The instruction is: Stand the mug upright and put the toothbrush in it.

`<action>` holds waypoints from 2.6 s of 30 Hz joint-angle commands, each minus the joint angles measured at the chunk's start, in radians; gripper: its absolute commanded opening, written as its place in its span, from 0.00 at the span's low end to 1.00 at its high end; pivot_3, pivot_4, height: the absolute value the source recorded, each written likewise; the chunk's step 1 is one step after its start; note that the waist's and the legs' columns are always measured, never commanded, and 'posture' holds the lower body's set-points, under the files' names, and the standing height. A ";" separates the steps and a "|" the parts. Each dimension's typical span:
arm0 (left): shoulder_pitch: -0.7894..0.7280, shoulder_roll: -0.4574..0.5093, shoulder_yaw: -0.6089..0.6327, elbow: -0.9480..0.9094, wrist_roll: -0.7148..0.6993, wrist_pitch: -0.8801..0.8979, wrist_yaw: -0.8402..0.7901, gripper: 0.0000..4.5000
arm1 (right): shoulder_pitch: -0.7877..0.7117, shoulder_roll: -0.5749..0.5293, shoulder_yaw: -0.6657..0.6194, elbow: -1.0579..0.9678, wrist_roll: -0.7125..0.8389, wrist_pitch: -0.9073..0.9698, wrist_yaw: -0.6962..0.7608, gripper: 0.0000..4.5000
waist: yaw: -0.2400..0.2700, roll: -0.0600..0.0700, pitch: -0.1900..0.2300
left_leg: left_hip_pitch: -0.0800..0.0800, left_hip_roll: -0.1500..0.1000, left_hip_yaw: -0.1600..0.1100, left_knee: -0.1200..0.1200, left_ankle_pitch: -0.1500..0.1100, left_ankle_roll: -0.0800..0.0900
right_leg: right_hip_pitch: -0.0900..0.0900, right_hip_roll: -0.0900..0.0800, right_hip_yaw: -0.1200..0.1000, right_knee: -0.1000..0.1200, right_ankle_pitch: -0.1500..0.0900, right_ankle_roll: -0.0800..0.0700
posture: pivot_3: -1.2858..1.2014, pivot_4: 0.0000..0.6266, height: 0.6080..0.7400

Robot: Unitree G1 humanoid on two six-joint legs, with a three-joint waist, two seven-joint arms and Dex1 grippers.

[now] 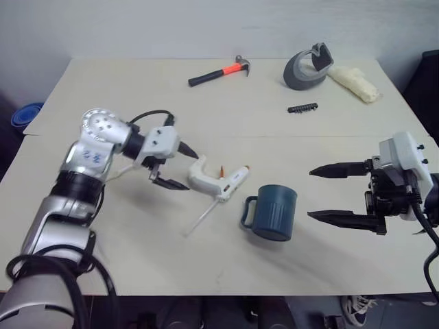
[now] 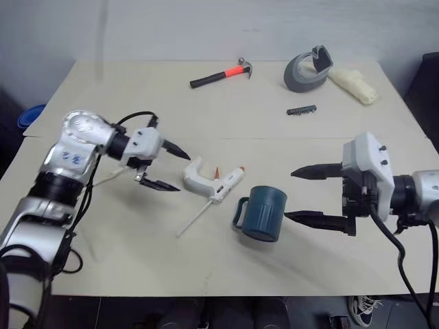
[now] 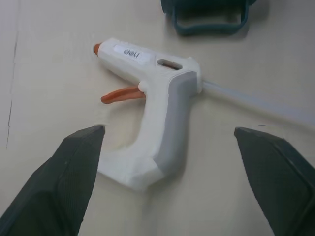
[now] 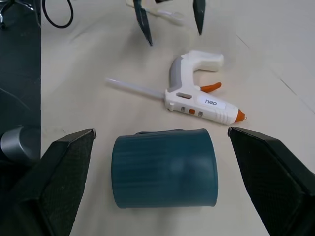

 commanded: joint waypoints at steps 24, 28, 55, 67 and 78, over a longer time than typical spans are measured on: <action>-0.193 -0.238 -0.049 0.540 0.257 -0.349 -0.049 0.45 | 0.140 -0.014 -0.236 -0.260 0.270 0.067 -0.367 1.00 | 0.010 -0.009 0.003 | -0.008 0.003 -0.002 0.011 -0.002 0.005 | -0.002 -0.002 0.001 0.000 0.004 0.004 | 0.52 0.24 1.00; -0.181 -0.225 0.034 0.486 0.200 -0.282 0.028 0.44 | 0.100 -0.004 -0.148 -0.224 0.245 0.027 -0.354 1.00 | 0.009 -0.009 0.003 | -0.009 0.003 -0.003 0.012 -0.002 0.005 | -0.002 -0.002 0.001 0.001 0.004 0.004 | 0.52 0.24 1.00; 1.046 0.578 0.896 -0.239 0.094 0.489 0.636 0.44 | -0.385 0.190 0.432 0.156 -0.067 -0.195 0.031 1.00 | 0.000 -0.012 0.004 | -0.010 0.004 -0.009 0.008 -0.003 0.003 | -0.009 -0.002 0.003 0.003 0.004 0.003 | 0.52 0.24 1.00; 1.035 0.532 0.839 -0.205 0.033 0.534 0.682 0.91 | -0.394 0.205 0.426 0.153 -0.097 -0.172 0.037 1.00 | -0.004 -0.014 0.003 | -0.010 0.004 -0.001 0.005 -0.004 0.002 | -0.015 -0.003 0.005 0.005 0.003 0.002 | 0.52 0.24 1.00; 1.003 0.676 0.904 -0.346 -0.100 0.606 0.481 0.99 | -0.338 0.171 0.367 0.082 -0.077 -0.082 -0.049 1.00 | -0.015 -0.014 0.003 | -0.010 0.007 0.002 0.005 -0.004 0.001 | -0.017 -0.003 0.004 0.005 0.004 0.001 | 0.52 0.24 1.00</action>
